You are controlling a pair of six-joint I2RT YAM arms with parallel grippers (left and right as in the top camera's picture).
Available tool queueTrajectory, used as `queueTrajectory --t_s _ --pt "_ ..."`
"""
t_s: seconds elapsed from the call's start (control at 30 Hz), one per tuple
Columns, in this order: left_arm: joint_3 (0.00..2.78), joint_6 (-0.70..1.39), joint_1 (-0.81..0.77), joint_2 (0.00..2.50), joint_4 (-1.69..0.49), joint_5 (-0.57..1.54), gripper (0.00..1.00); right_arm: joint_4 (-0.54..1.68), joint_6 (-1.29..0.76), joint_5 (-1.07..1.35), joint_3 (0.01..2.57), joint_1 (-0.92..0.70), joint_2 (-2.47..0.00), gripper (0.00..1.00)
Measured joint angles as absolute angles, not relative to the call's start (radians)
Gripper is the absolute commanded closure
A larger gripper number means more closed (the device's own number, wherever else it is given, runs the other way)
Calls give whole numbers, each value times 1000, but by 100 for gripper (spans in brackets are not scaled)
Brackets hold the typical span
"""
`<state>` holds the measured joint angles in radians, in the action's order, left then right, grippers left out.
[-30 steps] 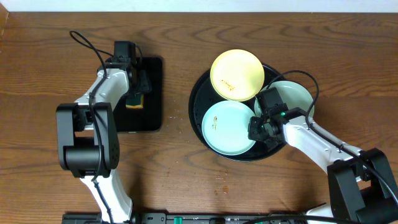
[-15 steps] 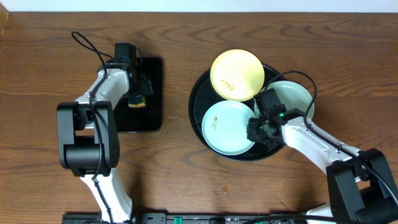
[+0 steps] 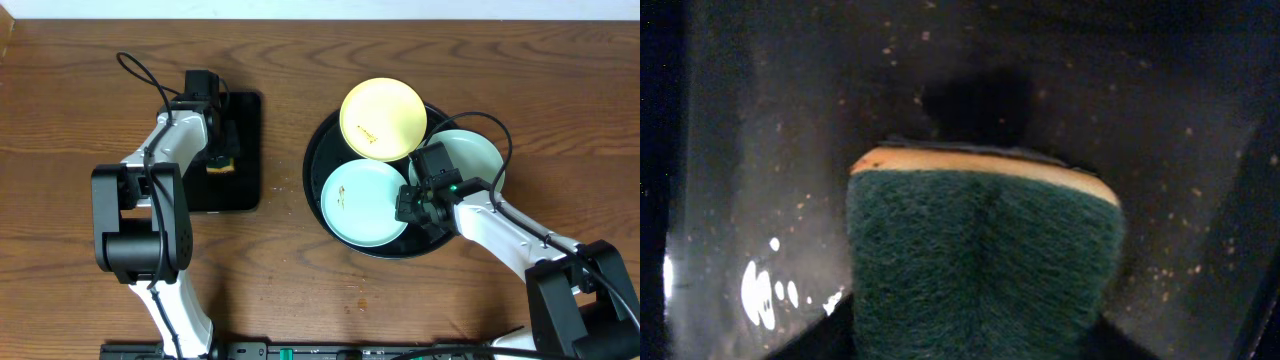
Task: Clean dirty plates on tray and stack at the side
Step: 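Lower the left gripper onto the green sponge and grasp it, then lift the sponge with the left gripper and carry it toward the plates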
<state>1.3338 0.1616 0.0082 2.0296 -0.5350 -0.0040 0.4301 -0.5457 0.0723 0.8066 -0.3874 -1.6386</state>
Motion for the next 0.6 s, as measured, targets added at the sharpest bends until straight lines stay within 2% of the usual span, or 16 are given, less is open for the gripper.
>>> queueTrajectory --t_s 0.03,0.1,0.33,0.6 --pt "1334 157 8 2030 -535 -4 85 430 -546 72 807 -387 -1639 99" --pt "1336 154 8 2029 -537 -4 92 429 -546 72 807 -387 -1639 99" --pt "1357 153 8 1991 -624 -4 92 429 -546 72 807 -387 -1639 99" --pt "1365 168 19 1632 -646 -5 92 429 -546 72 807 -387 -1639 99"
